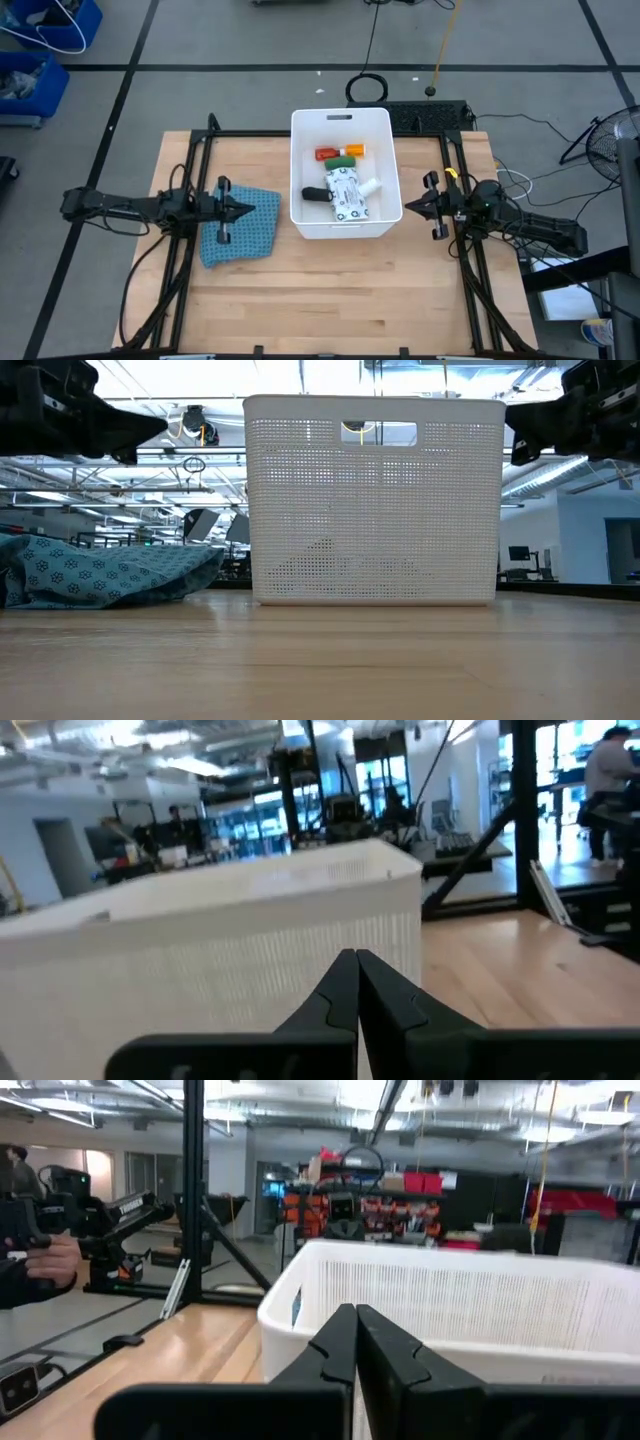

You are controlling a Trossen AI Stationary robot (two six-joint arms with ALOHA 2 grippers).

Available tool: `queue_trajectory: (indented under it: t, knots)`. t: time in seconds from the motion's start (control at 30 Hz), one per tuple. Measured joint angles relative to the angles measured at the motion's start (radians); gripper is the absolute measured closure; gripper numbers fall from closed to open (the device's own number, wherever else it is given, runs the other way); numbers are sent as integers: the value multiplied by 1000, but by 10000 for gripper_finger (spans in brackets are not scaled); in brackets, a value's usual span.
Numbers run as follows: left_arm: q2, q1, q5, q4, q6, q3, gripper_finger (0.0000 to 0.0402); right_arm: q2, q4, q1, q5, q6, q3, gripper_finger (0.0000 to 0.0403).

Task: Pick & place medical supplies in basket/bin
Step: Return to Home Position

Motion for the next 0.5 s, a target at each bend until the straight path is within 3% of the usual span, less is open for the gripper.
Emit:
queue_trajectory:
  t: [0.17, 0.5]
  knots:
    - [0, 34, 5, 21, 23, 0, 401, 0, 64, 0, 0, -5, 0, 403]
    - [0, 72, -5, -77, -98, 0, 386, 0, 65, 0, -1, 13, 0, 403]
